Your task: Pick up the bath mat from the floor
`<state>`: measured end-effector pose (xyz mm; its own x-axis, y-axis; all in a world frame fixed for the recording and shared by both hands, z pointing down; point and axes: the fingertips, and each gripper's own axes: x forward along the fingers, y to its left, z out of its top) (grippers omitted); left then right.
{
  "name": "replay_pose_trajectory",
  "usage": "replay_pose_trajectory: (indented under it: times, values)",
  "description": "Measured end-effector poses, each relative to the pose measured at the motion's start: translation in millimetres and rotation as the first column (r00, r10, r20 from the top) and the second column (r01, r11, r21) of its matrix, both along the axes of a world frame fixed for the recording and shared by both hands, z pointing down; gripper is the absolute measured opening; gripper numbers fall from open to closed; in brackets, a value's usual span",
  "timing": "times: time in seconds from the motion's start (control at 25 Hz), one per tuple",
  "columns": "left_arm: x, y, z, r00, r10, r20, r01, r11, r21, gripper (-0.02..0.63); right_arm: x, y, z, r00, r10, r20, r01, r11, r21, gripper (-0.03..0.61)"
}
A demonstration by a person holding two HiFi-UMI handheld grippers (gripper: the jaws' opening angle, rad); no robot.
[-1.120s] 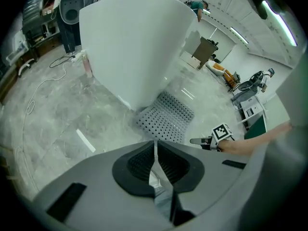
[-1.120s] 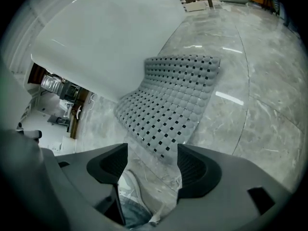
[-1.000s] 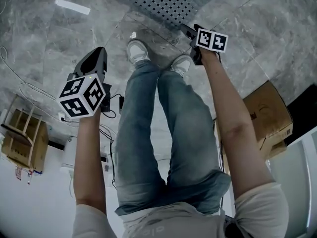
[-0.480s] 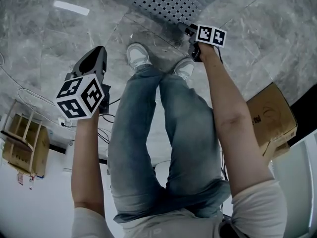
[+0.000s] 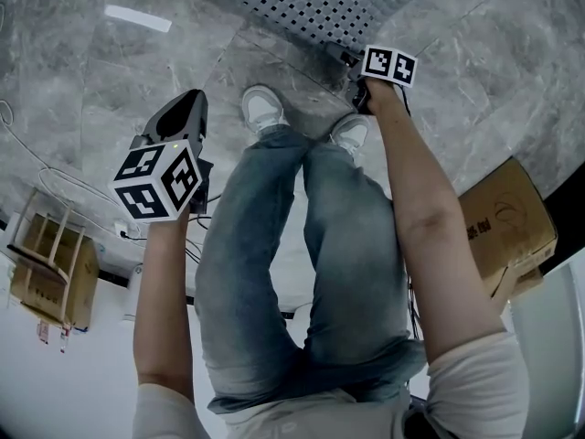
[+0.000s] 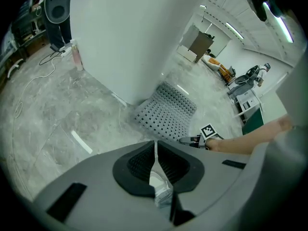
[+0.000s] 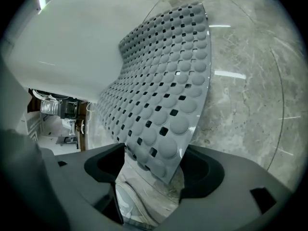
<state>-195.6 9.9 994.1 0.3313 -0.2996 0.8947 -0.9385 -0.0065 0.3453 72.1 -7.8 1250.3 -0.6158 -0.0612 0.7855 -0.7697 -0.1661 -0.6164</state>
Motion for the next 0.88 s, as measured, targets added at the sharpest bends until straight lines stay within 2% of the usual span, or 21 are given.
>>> replay_pose_trajectory:
  times: [0.12, 0.2, 0.28, 0.36, 0.48, 0.64, 0.88]
  values:
    - [3.4, -2.1, -1.8, 1.0, 0.009, -0.007, -0.009, 1.0, -0.001, 0.017, 4.9, -4.3, -9.4, 1.0, 0.015, -0.007, -0.014, 0.999, 0.044, 0.348]
    - [6.9, -2.8, -4.1, 1.0, 0.018, -0.013, -0.018, 1.0, -0.004, 0.017, 9.1, -10.3, -23.3, 1.0, 0.029, 0.009, -0.03, 0.995, 0.1, 0.27]
    - [12.2, -2.7, -6.2, 0.999, 0.03, -0.022, -0.031, 1.0, -0.008, 0.017, 11.9, -14.7, -39.9, 0.999, 0.029, 0.039, -0.034, 0.986, 0.161, 0.227]
    - [17.6, -2.7, -6.9, 0.999, 0.041, -0.028, -0.041, 0.999, -0.009, 0.017, 13.3, -18.7, -54.3, 0.998, 0.029, 0.061, -0.041, 0.976, 0.212, 0.139]
    - [23.8, -1.0, -8.1, 0.999, 0.04, -0.034, -0.041, 0.999, -0.016, 0.017, 9.7, -22.0, -71.3, 0.994, 0.035, 0.102, -0.06, 0.965, 0.254, 0.081]
    - [31.9, 0.2, -18.1, 0.998, 0.043, -0.042, -0.044, 0.999, -0.011, 0.017, -0.9, -23.2, -92.9, 0.986, 0.014, 0.168, -0.06, 0.96, 0.273, 0.049]
    - [32.1, 1.9, -36.8, 0.999, 0.025, -0.036, -0.025, 1.0, -0.007, 0.017, -19.3, -34.8, -130.5, 0.96, 0.033, 0.278, -0.121, 0.944, 0.307, 0.038]
